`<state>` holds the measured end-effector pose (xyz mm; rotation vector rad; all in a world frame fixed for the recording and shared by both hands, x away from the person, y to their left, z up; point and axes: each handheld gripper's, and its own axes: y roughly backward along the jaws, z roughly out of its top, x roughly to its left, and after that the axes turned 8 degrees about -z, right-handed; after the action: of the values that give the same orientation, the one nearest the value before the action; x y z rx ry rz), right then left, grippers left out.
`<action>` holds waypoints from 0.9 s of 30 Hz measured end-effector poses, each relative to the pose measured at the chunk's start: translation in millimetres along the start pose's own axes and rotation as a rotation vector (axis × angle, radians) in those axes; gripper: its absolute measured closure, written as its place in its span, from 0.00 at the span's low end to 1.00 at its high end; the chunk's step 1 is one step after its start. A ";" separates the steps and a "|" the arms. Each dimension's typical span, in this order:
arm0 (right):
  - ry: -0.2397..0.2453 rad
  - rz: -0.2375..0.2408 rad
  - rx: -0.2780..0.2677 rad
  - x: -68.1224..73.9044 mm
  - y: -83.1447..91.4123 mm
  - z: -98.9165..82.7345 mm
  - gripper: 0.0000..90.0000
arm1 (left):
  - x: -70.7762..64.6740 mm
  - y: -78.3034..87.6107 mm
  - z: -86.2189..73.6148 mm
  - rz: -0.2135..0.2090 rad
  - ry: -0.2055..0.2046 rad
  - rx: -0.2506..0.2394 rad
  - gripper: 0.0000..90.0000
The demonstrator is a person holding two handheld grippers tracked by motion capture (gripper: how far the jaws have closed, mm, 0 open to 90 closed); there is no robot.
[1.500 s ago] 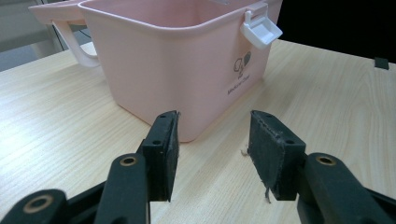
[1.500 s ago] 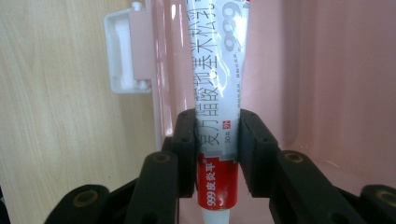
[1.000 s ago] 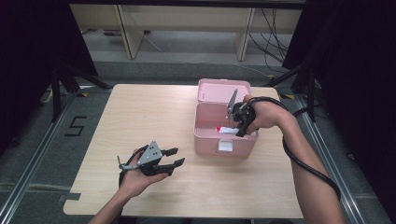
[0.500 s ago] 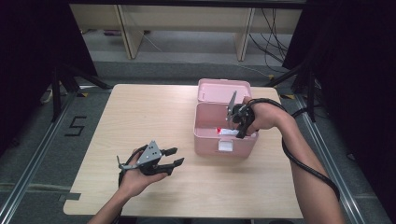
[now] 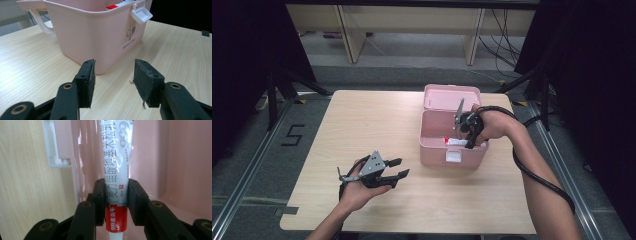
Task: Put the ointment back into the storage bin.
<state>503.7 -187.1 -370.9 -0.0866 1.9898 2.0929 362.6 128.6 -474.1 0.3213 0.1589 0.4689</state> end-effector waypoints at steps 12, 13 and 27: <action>0.001 0.013 0.001 -1.2 -4.6 0.9 0.79 | 0.0 0.3 -1.0 -0.001 0.002 0.006 0.56; -0.016 0.012 0.014 0.0 -4.2 0.7 0.79 | 0.0 0.6 -0.8 0.000 0.001 0.011 0.56; -0.025 0.024 0.036 -0.4 -11.0 2.6 0.79 | 0.0 -0.4 -1.9 -0.002 0.001 0.008 0.56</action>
<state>506.9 -184.2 -381.4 -0.0309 2.0224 2.0617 362.4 128.8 -476.0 0.3284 0.1616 0.4663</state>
